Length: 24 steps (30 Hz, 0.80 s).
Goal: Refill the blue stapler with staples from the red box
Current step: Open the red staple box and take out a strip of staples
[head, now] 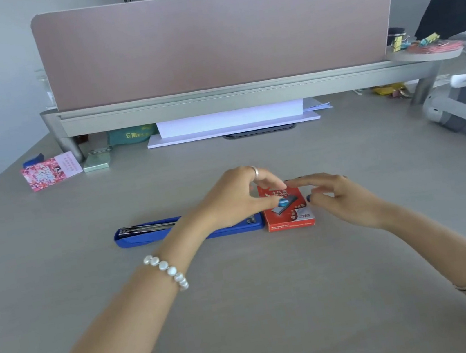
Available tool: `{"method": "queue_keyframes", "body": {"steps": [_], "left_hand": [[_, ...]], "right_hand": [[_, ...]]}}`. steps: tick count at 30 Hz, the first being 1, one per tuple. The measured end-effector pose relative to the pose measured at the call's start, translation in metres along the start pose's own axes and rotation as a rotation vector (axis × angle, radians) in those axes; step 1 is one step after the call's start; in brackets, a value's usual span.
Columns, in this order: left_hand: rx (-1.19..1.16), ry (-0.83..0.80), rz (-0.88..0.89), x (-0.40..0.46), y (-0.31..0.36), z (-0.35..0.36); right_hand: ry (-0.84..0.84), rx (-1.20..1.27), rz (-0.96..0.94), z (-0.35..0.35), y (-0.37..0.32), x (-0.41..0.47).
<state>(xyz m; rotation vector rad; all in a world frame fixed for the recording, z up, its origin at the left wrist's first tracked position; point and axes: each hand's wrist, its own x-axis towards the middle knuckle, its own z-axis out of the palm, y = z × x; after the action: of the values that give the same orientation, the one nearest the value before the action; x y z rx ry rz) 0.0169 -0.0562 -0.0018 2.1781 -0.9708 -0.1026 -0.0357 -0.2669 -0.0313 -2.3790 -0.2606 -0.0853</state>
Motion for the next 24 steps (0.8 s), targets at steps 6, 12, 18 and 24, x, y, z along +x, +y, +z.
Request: {"method": "queue_keyframes", "body": {"steps": [6, 12, 18, 24], "left_hand": [[0.146, -0.07, 0.032, 0.006, -0.013, 0.02], [0.214, -0.095, 0.006, 0.003, -0.019, 0.021], [0.18, -0.097, -0.032, -0.001, -0.021, 0.012], [0.22, 0.049, 0.039, -0.001, -0.017, 0.018]], "right_hand": [[-0.034, -0.044, -0.066, 0.005, 0.011, -0.004], [0.014, -0.206, -0.145, 0.012, 0.021, -0.002], [0.04, -0.12, -0.199, 0.008, 0.022, -0.006], [0.027, 0.147, -0.088, 0.003, 0.02, -0.011]]}}
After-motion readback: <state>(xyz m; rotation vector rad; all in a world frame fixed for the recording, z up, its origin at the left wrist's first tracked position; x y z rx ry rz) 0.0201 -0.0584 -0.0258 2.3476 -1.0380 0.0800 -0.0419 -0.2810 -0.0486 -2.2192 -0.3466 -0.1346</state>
